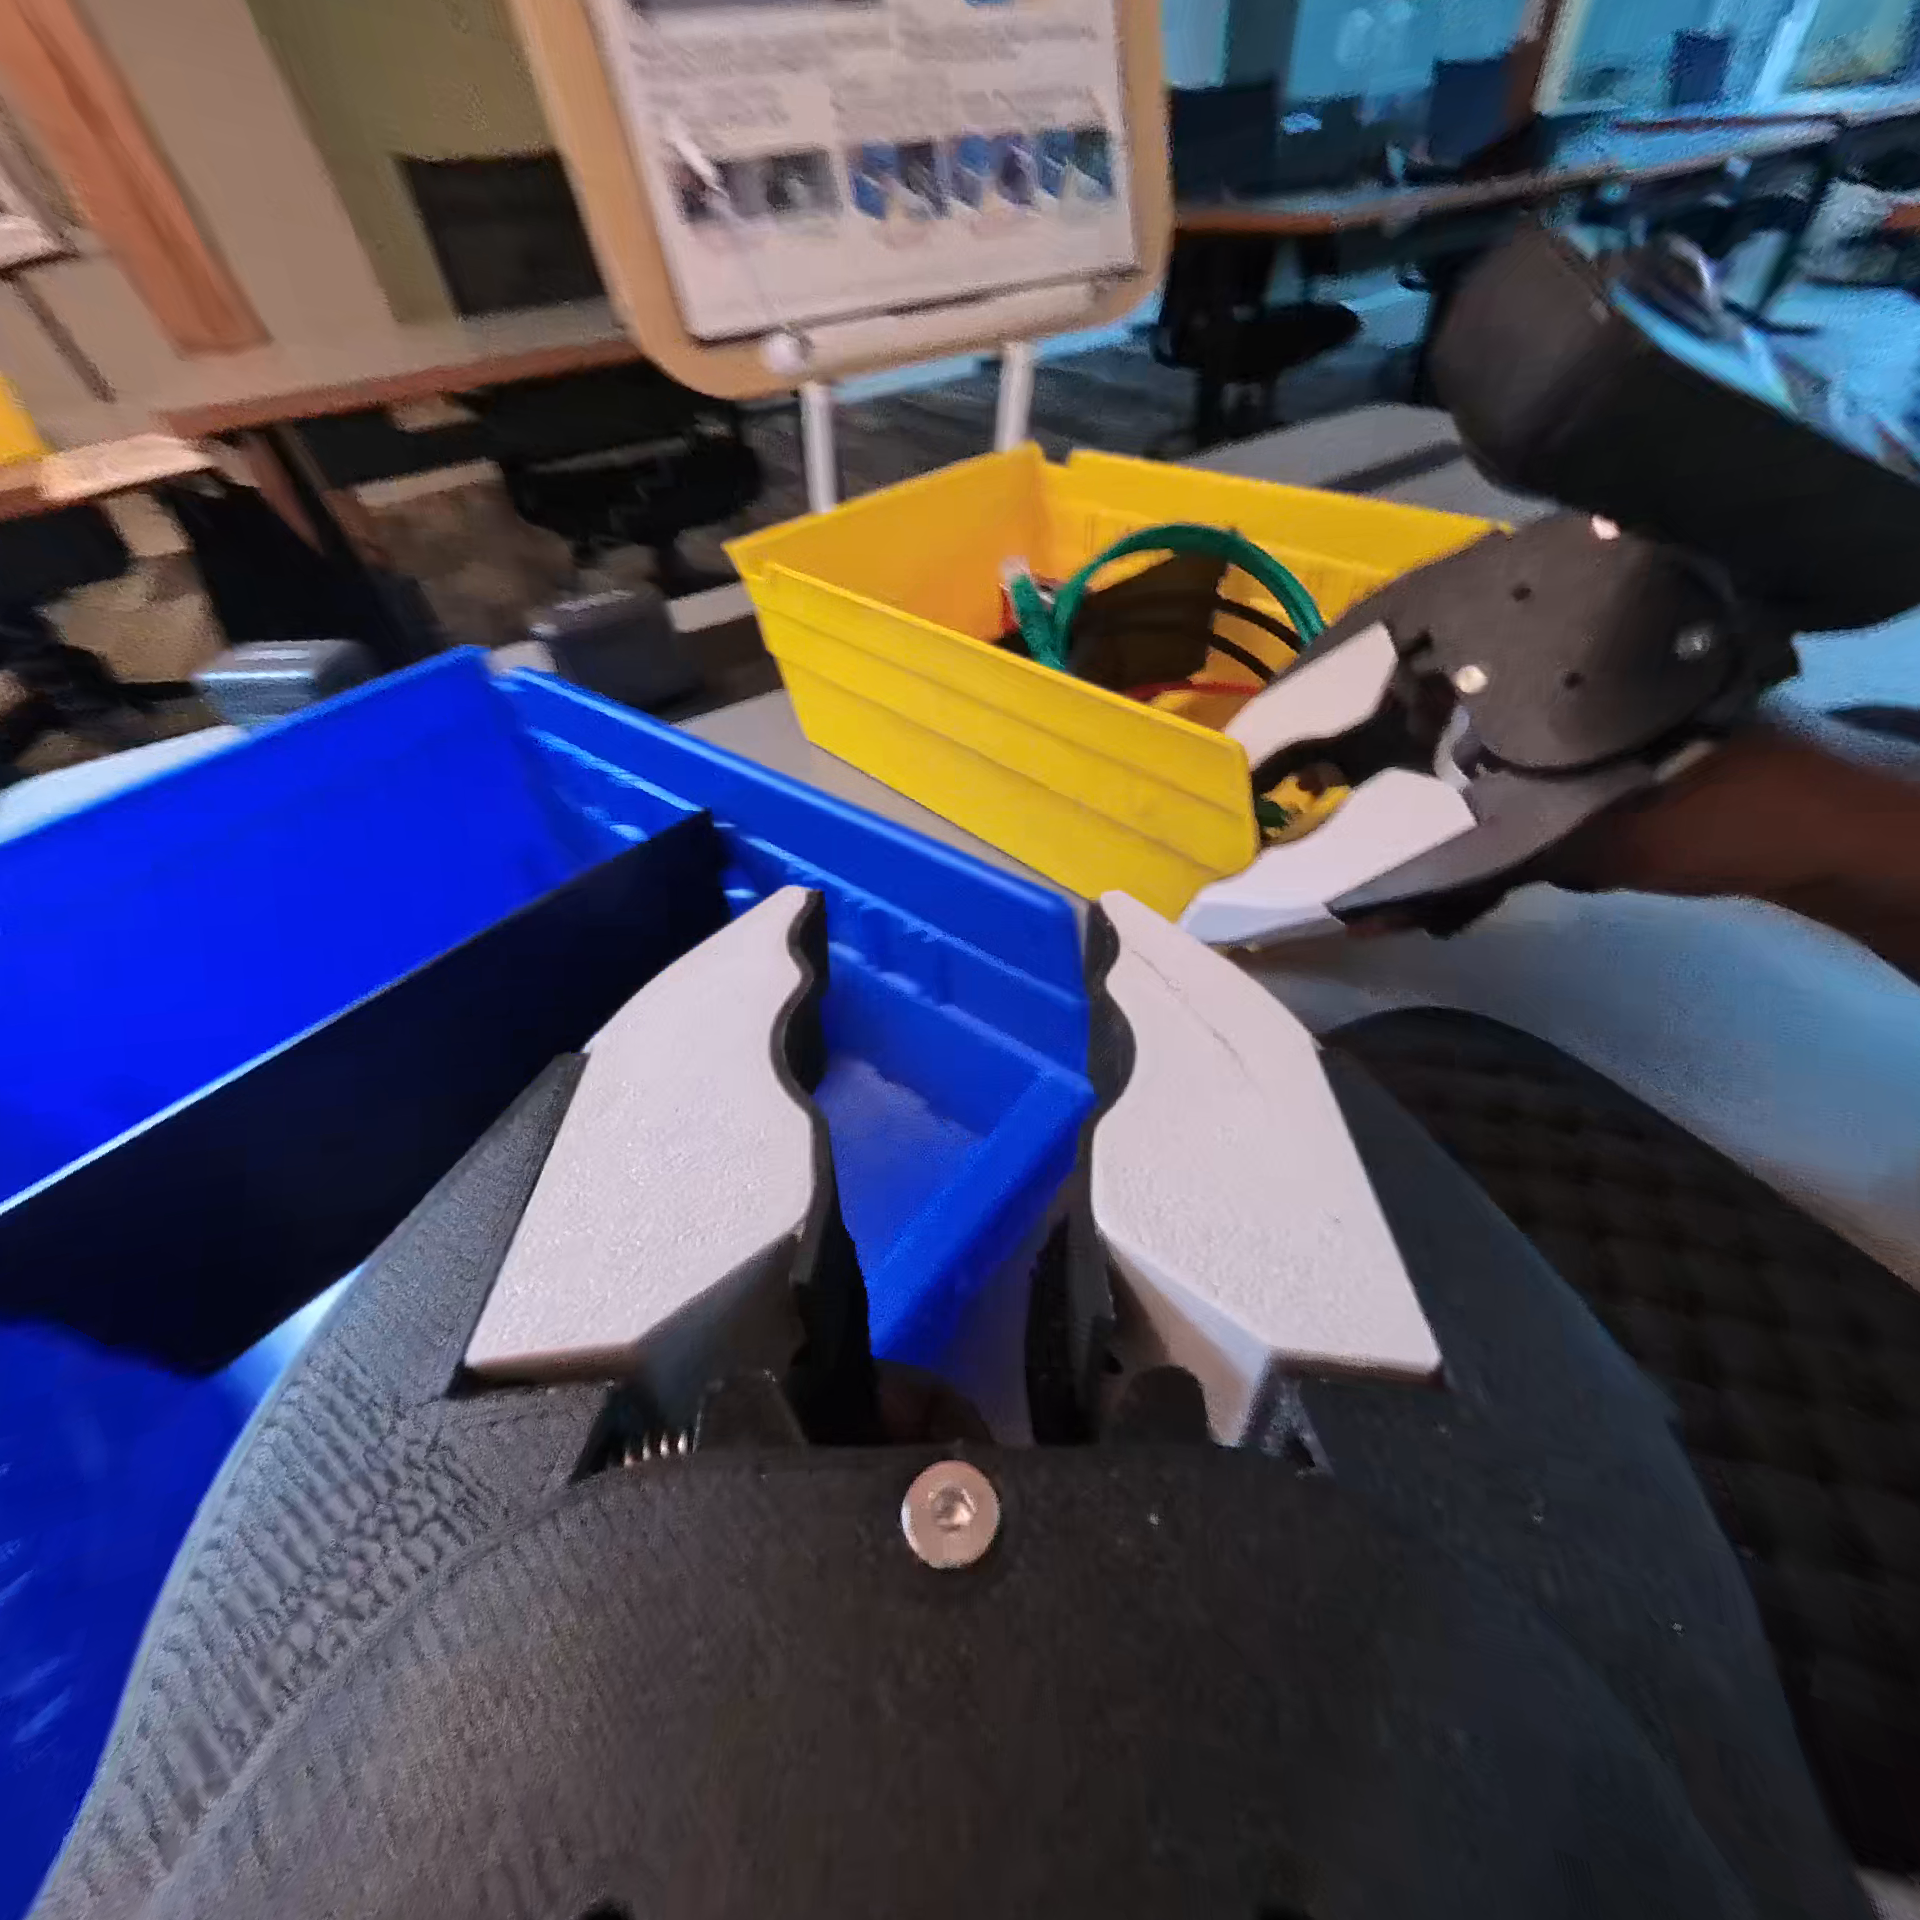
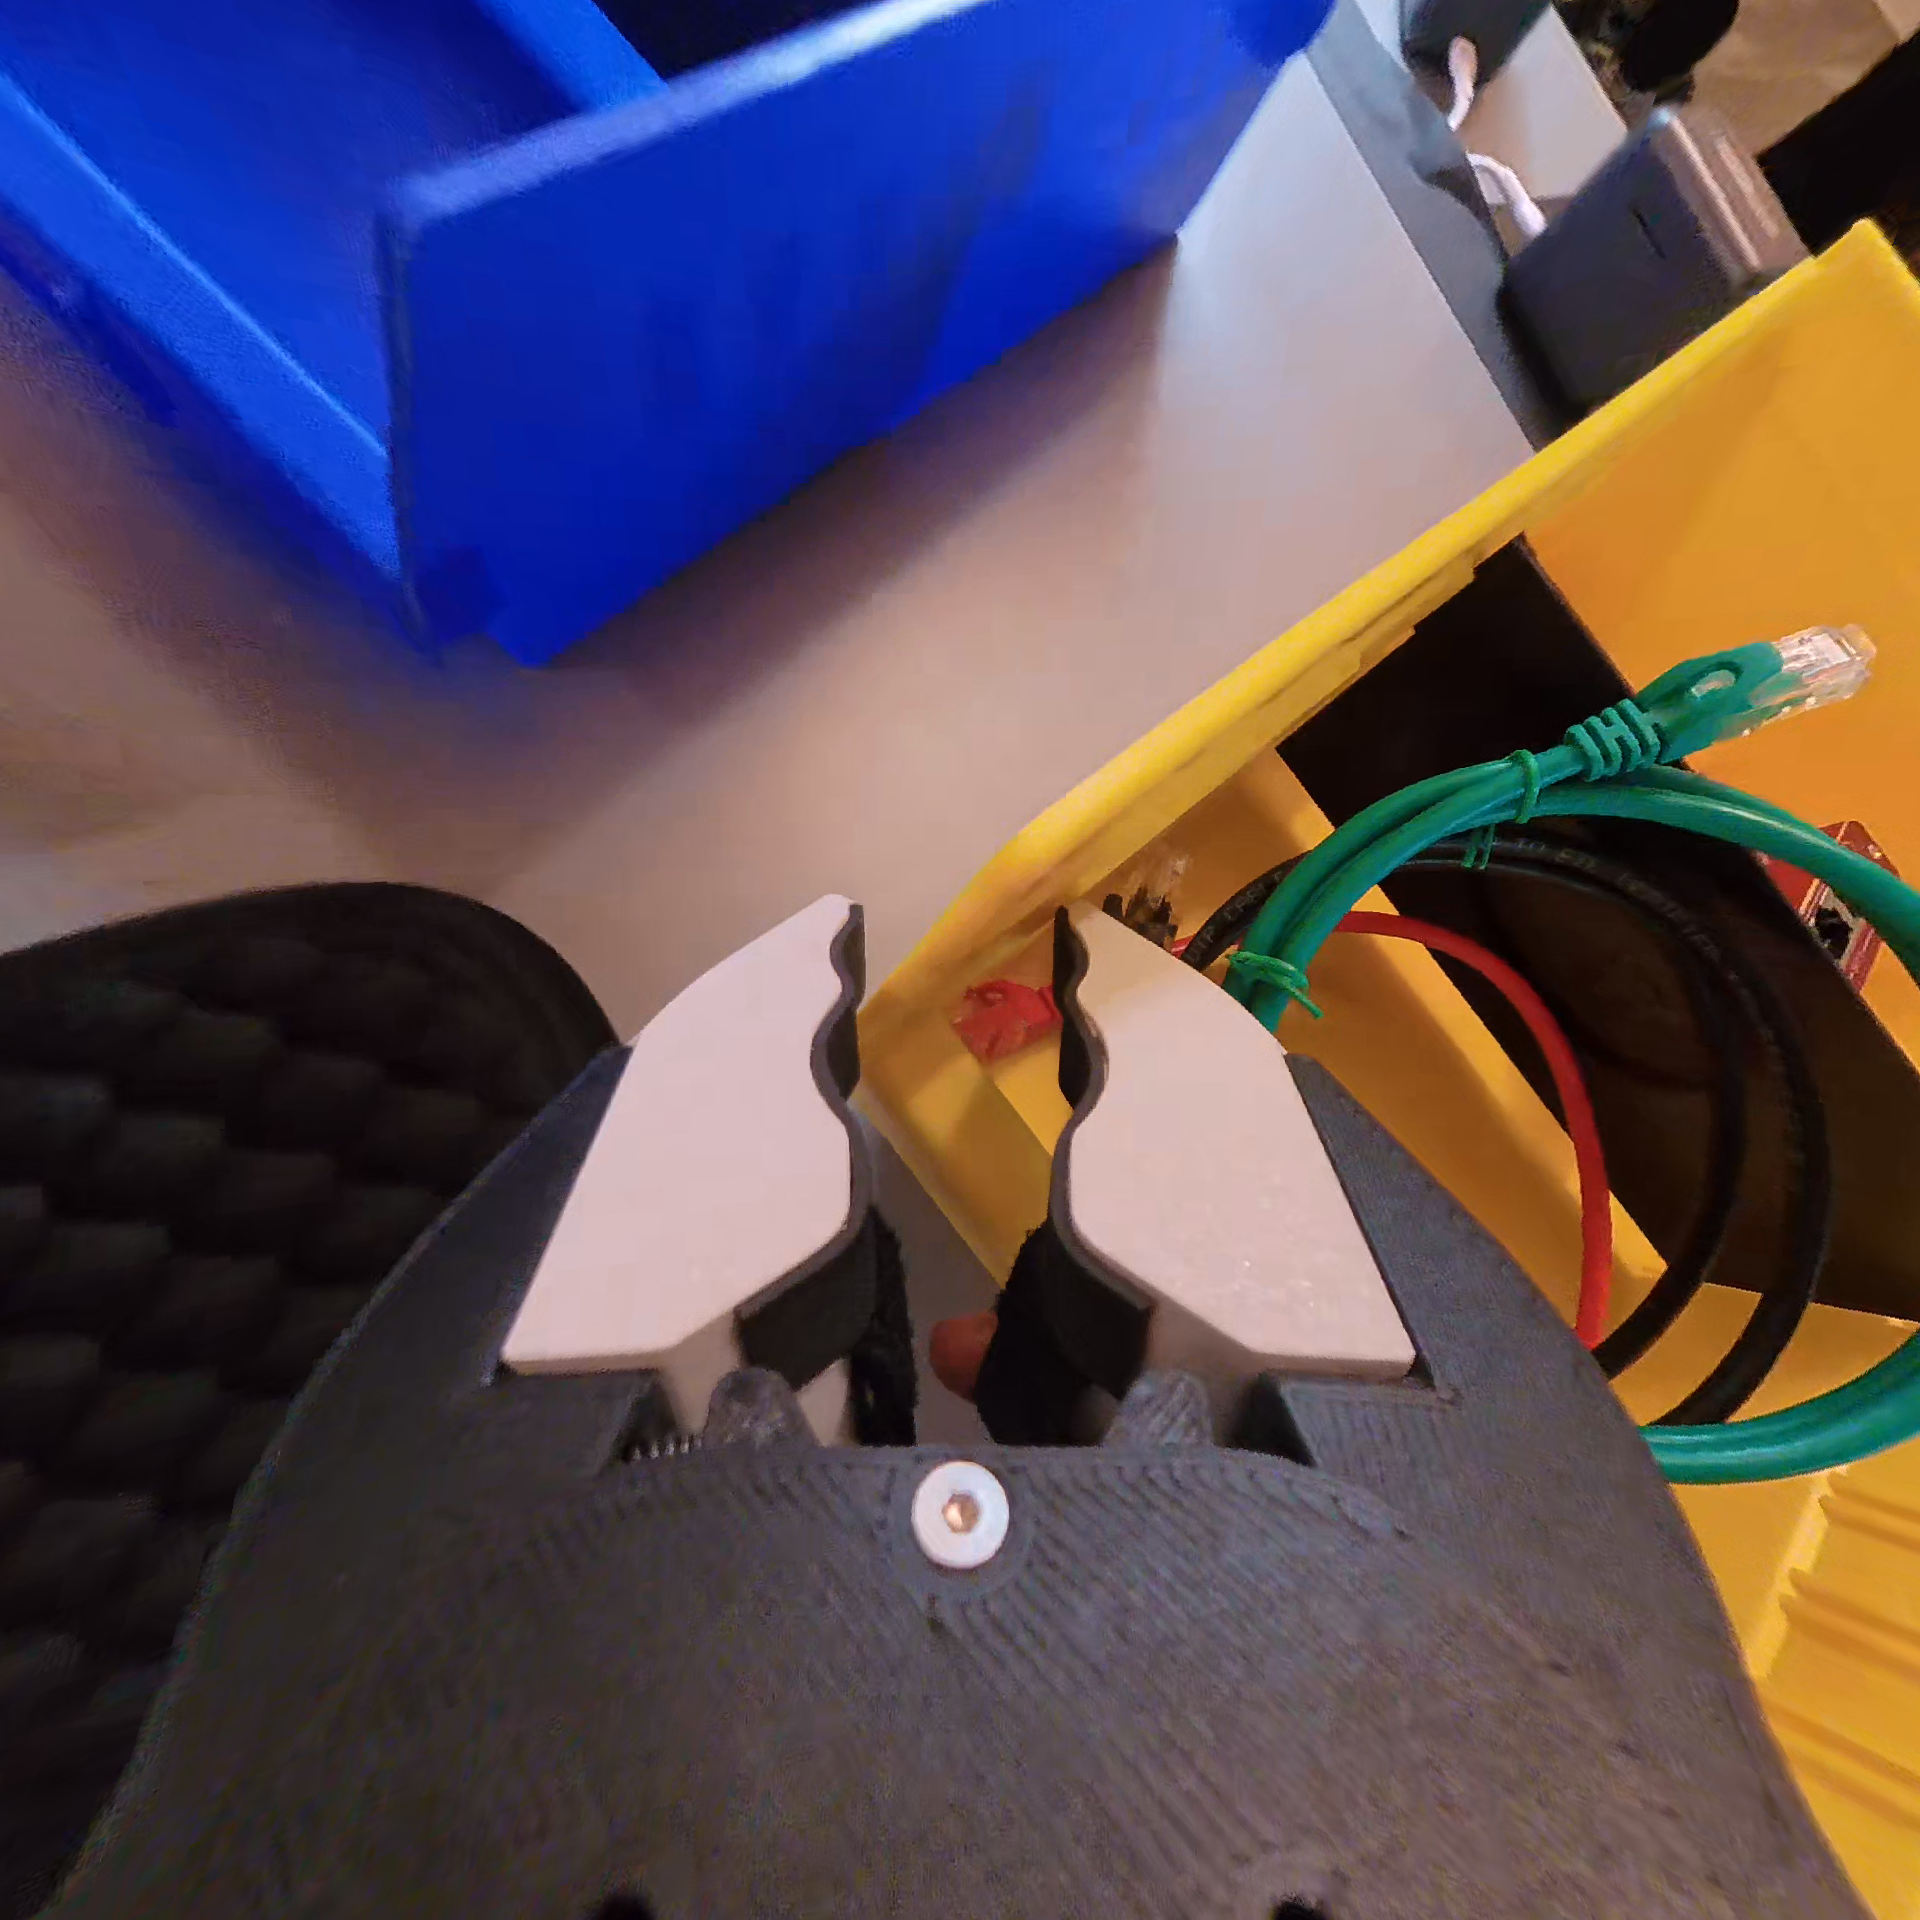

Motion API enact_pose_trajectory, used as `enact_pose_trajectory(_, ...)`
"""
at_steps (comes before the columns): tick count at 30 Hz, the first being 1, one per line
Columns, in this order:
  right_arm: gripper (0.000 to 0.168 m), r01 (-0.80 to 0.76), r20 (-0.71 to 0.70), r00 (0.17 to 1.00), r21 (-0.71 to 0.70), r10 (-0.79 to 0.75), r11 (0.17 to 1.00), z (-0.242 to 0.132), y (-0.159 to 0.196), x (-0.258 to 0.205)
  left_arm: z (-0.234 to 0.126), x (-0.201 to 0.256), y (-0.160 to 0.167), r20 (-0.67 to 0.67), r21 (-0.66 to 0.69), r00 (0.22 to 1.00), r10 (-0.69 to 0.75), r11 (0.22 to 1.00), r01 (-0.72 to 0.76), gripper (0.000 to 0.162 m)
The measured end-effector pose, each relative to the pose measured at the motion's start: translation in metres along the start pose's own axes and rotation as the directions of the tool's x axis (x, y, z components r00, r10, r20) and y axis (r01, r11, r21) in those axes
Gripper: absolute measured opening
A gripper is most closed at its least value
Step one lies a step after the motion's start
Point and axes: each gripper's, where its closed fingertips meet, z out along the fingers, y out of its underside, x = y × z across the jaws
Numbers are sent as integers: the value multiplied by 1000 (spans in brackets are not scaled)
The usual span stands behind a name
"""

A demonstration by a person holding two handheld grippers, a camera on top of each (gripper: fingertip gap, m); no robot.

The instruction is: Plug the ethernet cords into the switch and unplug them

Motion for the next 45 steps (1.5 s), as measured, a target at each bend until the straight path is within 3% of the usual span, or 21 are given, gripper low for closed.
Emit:
enact_pose_trajectory(5, 41, 46, 63, 997, 65, -50, 997, 13, -21, -23, -57, -74, 0, 322, 32, 945, -54, 998, 47, 47)
enact_pose_trajectory(10, 39, -6, 146, 989, 255, -33, 967, 2, -54, -44, -100, -124, 20, 510, 48, 848, -145, 989, 140, 56)
enact_pose_trajectory(14, 40, -90, 143, 989, 471, 24, 878, -27, -93, -47, -100, -134, 41, 503, 47, 836, -221, 972, 229, 65)
enact_pose_trajectory(20, 34, -61, 116, 993, 382, 18, 922, -8, -94, -59, -73, -135, 84, 480, -72, 847, -229, 952, 298, 67)
enact_pose_trajectory(22, 30, -43, 100, 995, 346, 9, 937, -4, -94, -60, -64, -133, 94, 471, -103, 853, -226, 946, 308, 60)
enact_pose_trajectory(25, 27, 6, 55, 998, 305, -24, 952, 2, -93, -59, -66, -139, 100, 502, -78, 826, -256, 938, 338, 27)
enact_pose_trajectory(30, 23, 71, 66, 993, 319, -97, 945, 8, -99, -70, -83, -152, 101, 619, -146, 778, -106, 958, 247, 7)
enact_pose_trajectory(33, 19, 153, -19, 987, 401, -159, 903, -4, -111, -68, -91, -152, 82, 638, -88, 758, -134, 965, 245, 5)
enact_pose_trajectory(38, 19, 194, -135, 980, 522, -144, 830, -52, -133, -48, -101, -135, 14, 683, 40, 722, -110, 993, 113, 5)
enact_pose_trajectory(42, 17, 207, -223, 970, 560, -95, 802, -102, -129, -15, -82, -101, -37, 678, 97, 730, -87, 995, 27, 5)
enact_pose_trajectory(45, 17, 222, -306, 951, 564, -49, 795, -143, -112, 13, -52, -68, -69, 625, 139, 777, -77, 990, -13, 6)
